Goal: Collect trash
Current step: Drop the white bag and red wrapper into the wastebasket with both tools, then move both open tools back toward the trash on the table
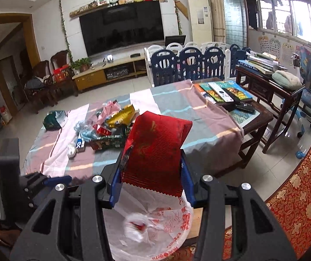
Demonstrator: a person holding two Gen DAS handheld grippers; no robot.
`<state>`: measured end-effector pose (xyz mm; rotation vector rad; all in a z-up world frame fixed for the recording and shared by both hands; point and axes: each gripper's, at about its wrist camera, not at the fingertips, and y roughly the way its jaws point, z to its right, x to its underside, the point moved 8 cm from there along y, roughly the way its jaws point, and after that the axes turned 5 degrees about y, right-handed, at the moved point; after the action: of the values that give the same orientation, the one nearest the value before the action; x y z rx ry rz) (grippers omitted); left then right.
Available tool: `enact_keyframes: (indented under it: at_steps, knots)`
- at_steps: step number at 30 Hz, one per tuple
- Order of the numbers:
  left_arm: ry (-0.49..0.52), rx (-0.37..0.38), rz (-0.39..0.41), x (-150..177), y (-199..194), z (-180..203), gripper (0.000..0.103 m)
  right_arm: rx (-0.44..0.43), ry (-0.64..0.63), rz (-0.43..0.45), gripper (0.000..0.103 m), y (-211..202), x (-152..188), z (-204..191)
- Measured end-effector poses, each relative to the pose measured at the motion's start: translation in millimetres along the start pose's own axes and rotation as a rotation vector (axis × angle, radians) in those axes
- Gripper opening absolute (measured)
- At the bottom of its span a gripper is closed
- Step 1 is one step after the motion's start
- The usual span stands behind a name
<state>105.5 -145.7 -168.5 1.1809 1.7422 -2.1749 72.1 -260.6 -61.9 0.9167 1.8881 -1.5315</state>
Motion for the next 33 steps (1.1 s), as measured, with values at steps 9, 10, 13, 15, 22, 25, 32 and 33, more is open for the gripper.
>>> enact_keyframes:
  at_steps: [9, 10, 13, 15, 22, 25, 32, 33]
  knots:
    - [-0.256, -0.135, -0.022, 14.7, -3.2, -65.8, 0.083, 0.009, -0.122, -0.158, 0.08, 28.3, 38.5, -27.7]
    - [-0.272, -0.141, -0.022, 16.1, -4.0, -69.7, 0.084, 0.01, -0.129, -0.152, 0.081, 27.9, 38.2, -30.2]
    - [-0.305, -0.157, -0.019, 19.1, -6.9, -79.8, 0.085, -0.01, -0.127, -0.135, 0.086, 23.4, 34.9, -34.0]
    - [-0.315, -0.163, -0.023, 20.7, -6.4, -83.0, 0.085, -0.014, -0.122, -0.121, 0.087, 20.7, 32.3, -33.2]
    - [-0.357, -0.172, -0.058, 30.6, 0.8, -90.7, 0.085, -0.025, -0.099, -0.119, 0.087, 22.5, 30.2, -34.3]
    - [-0.378, -0.169, -0.066, 34.8, 3.6, -95.4, 0.085, -0.032, -0.099, -0.123, 0.087, 26.4, 31.6, -37.4]
    - [-0.434, -0.178, -0.078, 45.4, 10.7, -114.1, 0.085, -0.042, -0.088, -0.161, 0.087, 44.8, 40.1, -43.8]
    - [-0.44, -0.182, -0.08, 46.7, 11.2, -117.2, 0.085, -0.045, -0.082, -0.171, 0.087, 48.6, 41.6, -44.6]
